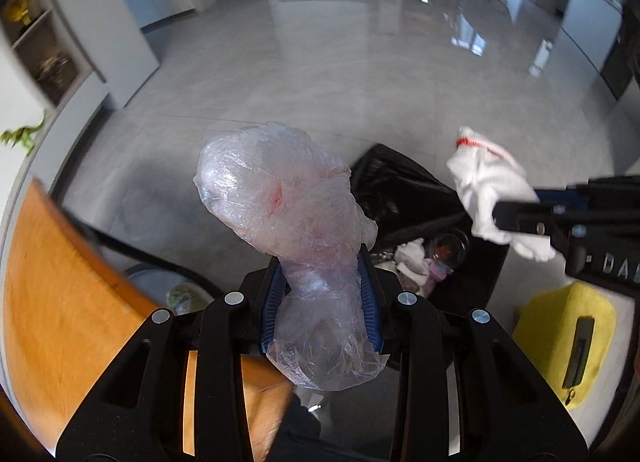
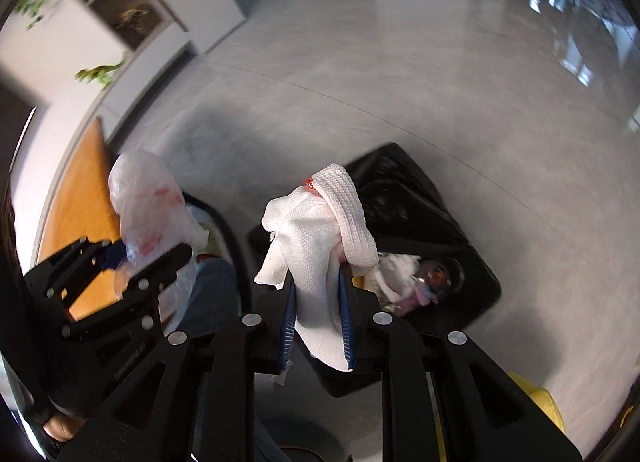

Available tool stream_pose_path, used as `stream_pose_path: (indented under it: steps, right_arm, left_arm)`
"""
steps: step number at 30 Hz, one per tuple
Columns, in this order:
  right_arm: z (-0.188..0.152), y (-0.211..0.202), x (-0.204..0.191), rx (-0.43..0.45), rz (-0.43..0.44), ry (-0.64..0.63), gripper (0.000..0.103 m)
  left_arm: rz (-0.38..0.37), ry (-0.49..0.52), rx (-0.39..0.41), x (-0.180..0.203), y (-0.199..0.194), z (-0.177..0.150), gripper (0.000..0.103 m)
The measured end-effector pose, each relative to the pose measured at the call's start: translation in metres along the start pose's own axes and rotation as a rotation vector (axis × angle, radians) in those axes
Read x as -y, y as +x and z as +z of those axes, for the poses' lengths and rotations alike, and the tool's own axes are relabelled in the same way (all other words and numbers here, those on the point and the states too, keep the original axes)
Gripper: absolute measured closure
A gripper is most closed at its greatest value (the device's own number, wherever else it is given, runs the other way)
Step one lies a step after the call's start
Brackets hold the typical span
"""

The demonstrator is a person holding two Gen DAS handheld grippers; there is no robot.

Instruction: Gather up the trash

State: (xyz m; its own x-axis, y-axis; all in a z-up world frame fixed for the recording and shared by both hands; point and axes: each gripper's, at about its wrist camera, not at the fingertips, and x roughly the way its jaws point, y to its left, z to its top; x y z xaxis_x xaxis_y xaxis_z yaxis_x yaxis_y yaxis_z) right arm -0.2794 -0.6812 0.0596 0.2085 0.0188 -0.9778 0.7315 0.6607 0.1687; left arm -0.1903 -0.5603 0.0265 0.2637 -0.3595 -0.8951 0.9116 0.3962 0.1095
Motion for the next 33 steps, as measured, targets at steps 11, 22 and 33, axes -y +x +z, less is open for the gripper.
stream_pose_path:
  steps: [11, 22, 33]
  right_arm:
    - [0.007, 0.003, 0.023, 0.033, -0.055, 0.091, 0.028]
    - [0.012, -0.001, 0.007, 0.046, -0.025, 0.066, 0.028]
    - [0.008, -0.013, -0.034, 0.098, -0.017, -0.015, 0.024]
  left_arm:
    - [0.050, 0.071, 0.046, 0.028, 0.013, 0.014, 0.006]
    - [0.031, 0.010, 0.051, 0.019, -0.004, -0.005, 0.006]
    - [0.028, -0.041, 0.065, -0.006, -0.023, -0.023, 0.006]
